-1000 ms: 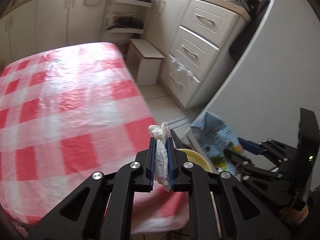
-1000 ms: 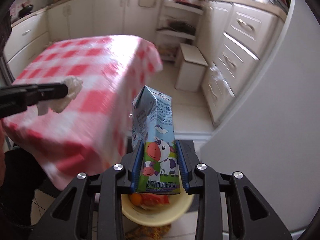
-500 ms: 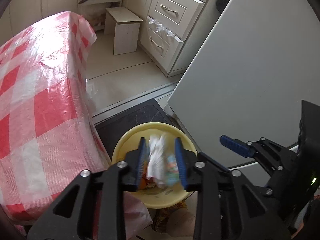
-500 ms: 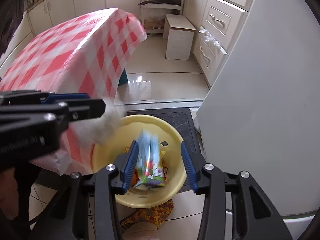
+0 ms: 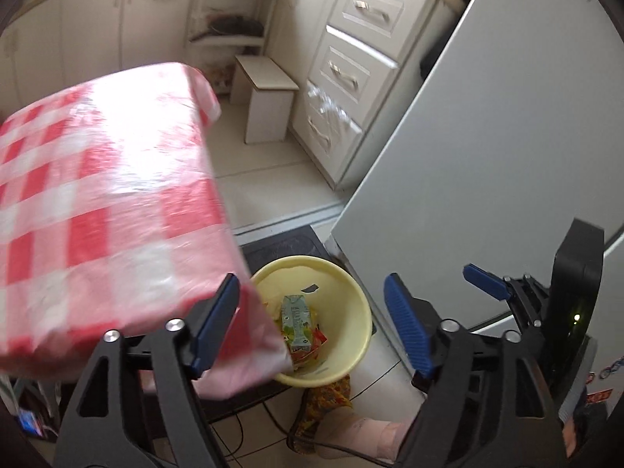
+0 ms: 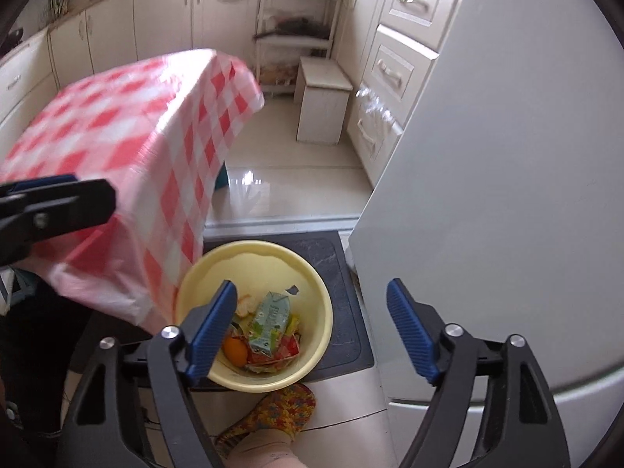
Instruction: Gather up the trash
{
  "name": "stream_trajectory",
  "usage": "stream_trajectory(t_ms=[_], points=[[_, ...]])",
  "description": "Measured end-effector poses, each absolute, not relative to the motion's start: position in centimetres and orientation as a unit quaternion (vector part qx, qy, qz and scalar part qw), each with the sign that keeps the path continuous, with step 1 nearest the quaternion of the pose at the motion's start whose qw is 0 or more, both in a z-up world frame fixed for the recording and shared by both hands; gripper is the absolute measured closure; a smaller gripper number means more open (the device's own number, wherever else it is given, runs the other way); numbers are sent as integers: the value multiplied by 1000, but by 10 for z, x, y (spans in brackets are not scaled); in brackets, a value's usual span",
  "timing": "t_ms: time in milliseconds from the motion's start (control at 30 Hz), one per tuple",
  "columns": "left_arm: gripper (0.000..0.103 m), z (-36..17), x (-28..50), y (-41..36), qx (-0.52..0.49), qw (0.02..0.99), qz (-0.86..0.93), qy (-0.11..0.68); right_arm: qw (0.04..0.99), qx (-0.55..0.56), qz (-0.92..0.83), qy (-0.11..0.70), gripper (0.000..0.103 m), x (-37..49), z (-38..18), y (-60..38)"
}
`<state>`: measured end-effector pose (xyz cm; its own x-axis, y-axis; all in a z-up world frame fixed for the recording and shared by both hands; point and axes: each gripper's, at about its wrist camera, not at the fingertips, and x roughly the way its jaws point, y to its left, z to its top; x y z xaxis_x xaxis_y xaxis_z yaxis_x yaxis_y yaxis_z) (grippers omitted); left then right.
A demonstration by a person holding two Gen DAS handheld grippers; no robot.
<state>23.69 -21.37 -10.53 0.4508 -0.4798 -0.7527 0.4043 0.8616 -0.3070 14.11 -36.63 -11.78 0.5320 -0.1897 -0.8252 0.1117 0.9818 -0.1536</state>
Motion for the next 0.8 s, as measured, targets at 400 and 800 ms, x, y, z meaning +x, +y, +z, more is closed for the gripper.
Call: stream_trajectory(t_ms=[400,800], points=[[13,-34,146,-144,-32,894,-232,381,931,-12,-128,343,8,32,-37,-312],[8,1,70,-98,-19,920,-206,333,939,6,-171,297,7,-25,10,-268]])
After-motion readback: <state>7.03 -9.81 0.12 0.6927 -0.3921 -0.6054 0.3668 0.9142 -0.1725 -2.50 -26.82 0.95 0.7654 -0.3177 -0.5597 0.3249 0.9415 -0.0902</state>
